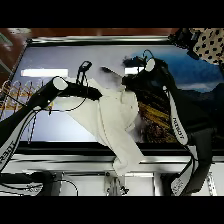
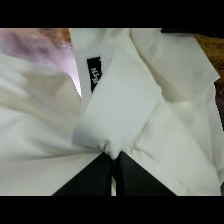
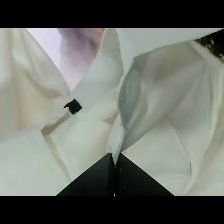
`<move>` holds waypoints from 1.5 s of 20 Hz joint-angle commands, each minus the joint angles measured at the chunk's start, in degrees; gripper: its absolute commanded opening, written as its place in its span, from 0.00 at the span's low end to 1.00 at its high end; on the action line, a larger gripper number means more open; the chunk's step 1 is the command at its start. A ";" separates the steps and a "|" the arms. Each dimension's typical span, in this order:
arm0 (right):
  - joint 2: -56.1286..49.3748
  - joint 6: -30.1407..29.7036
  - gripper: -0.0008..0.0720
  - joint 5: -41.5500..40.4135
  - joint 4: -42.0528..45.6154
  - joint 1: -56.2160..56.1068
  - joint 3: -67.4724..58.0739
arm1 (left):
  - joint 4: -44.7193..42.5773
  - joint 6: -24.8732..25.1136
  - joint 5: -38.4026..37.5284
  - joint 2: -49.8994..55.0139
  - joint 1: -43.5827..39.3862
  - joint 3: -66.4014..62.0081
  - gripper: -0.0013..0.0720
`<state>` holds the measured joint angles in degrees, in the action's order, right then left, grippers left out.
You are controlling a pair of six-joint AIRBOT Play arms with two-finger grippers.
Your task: Fold the shirts.
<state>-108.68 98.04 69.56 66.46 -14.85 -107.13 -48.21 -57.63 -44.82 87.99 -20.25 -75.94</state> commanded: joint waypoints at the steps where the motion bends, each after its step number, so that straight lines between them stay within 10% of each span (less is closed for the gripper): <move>1: 8.46 -6.84 0.11 -3.10 1.22 1.18 -0.09 | -1.55 0.61 0.17 -6.91 1.60 -3.10 0.10; 10: 39.82 -12.02 0.11 -17.99 -4.50 1.53 -11.58 | 9.92 0.02 -1.38 -25.46 -0.35 -35.47 0.10; 16: 49.79 -10.86 0.11 7.72 3.39 1.53 -11.23 | -13.11 -14.78 -23.02 -28.70 -0.02 -34.38 0.10; 20: 49.81 -6.93 0.11 17.44 -0.83 1.51 2.56 | -13.77 -15.13 -18.43 -26.01 -0.81 -19.26 0.10; 30: 47.54 -17.53 0.11 -28.46 -1.66 1.53 17.38 | -3.17 -8.63 9.94 -19.89 -4.42 -20.11 0.10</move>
<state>-61.10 84.58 57.47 65.30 -13.30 -88.92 -54.59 -71.35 -40.49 67.79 -24.27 -91.20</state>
